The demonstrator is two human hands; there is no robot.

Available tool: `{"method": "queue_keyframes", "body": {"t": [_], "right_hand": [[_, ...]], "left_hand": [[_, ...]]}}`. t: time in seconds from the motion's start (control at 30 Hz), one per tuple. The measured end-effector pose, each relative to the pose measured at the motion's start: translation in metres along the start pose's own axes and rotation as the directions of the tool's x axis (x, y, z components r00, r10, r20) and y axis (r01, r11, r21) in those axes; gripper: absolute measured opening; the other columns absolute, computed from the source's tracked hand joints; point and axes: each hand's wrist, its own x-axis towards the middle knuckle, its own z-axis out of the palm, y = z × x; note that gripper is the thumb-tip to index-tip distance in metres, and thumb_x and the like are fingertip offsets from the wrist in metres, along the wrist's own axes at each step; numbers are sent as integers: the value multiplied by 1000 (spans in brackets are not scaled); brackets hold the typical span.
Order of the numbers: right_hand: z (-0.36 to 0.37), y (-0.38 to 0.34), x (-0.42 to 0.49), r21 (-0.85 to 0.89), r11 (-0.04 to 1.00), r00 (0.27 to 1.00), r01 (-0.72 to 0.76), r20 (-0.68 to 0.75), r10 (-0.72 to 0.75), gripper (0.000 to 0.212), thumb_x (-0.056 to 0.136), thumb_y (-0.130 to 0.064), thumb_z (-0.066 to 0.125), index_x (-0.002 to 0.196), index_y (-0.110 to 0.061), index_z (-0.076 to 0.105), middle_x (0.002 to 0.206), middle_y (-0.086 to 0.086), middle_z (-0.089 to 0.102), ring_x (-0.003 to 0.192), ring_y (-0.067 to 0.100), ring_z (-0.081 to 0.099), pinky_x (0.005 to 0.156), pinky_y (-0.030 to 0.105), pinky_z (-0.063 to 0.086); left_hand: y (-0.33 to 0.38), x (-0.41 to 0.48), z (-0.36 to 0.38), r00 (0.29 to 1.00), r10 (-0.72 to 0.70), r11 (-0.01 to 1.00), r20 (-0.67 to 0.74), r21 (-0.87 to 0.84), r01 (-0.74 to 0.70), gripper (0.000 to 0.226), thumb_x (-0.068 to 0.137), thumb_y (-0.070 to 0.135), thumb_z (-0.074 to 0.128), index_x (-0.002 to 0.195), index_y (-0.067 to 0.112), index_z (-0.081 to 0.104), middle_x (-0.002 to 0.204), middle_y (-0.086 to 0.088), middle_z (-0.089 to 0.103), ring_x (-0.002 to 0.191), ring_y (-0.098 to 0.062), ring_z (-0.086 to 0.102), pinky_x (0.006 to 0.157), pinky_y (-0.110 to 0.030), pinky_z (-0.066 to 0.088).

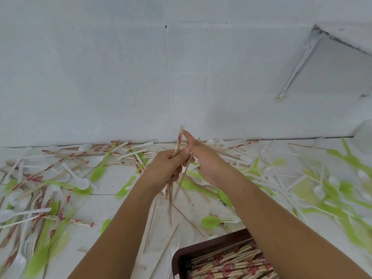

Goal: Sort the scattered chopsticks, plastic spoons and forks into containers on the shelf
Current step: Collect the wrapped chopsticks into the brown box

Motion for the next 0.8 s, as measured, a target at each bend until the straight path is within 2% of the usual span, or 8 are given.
{"method": "queue_keyframes", "body": {"t": [0.1, 0.17, 0.23, 0.33, 0.43, 0.57, 0.7, 0.8], "right_hand": [[1, 16, 8, 19, 997, 996, -72, 55, 71, 55, 100, -67, 42, 148, -44, 49, 152, -11, 47, 141, 20, 45, 102, 38, 42], [-3, 27, 13, 77, 992, 985, -97, 153, 84, 57, 95, -74, 46, 143, -45, 54, 141, -14, 56, 129, 19, 52, 93, 37, 43], [-9, 33, 17, 119, 986, 978, -118, 188, 95, 55, 97, -70, 47, 143, -42, 54, 133, -9, 63, 118, 20, 55, 89, 35, 45], [-20, 39, 20, 128, 983, 991, -132, 45, 127, 44, 104, -52, 50, 136, -25, 62, 115, 2, 72, 95, 22, 63, 77, 36, 51], [-25, 43, 22, 64, 994, 984, -94, -146, 102, 30, 109, -29, 47, 120, -16, 72, 98, 14, 73, 77, 23, 64, 65, 34, 50], [-34, 51, 21, 50, 998, 977, -31, -208, 41, 30, 108, -19, 45, 107, -13, 75, 85, 14, 73, 73, 24, 64, 63, 33, 48], [-33, 58, 14, -10, 1000, 978, 10, -210, -12, 28, 108, -15, 47, 103, -12, 74, 79, 8, 73, 73, 24, 63, 66, 35, 47], [-30, 61, 11, -89, 996, 984, 18, -174, -33, 25, 104, -10, 51, 101, -15, 76, 84, 13, 75, 74, 22, 64, 69, 36, 48]], "left_hand": [[-8, -2, -20, 996, -21, 996, 87, 90, 13, 20, 97, 24, 71, 80, 17, 76, 73, -11, 40, 57, -15, 32, 48, -23, 27], [-16, -4, -30, 996, -30, 997, 89, 72, 23, 24, 100, 30, 67, 80, 16, 71, 67, -7, 37, 54, -16, 31, 47, -23, 30], [-17, -6, -38, 999, -27, 995, 45, 97, 22, 30, 102, 41, 61, 85, 16, 66, 73, -10, 44, 59, -21, 37, 53, -28, 35], [-15, -13, -46, 993, 105, 979, -60, 180, -92, 30, 109, 35, 50, 89, 17, 63, 84, -7, 63, 76, -24, 51, 67, -34, 42], [-7, -33, -42, 932, 320, 937, -173, 206, -283, 26, 112, 19, 40, 92, 10, 53, 72, -3, 54, 71, -22, 52, 69, -24, 46], [-10, -58, -36, 850, 430, 897, -306, 41, -439, 26, 110, 23, 42, 95, 4, 50, 70, -3, 41, 61, -22, 40, 57, -30, 41], [-31, -65, -25, 821, 391, 910, -416, 39, -414, 26, 108, 38, 52, 88, 22, 57, 69, -6, 38, 60, -21, 35, 53, -35, 34], [-54, -66, -13, 813, 372, 928, -448, 186, -322, 39, 96, 50, 68, 80, 17, 54, 64, -1, 42, 59, -17, 41, 57, -33, 39]]}}
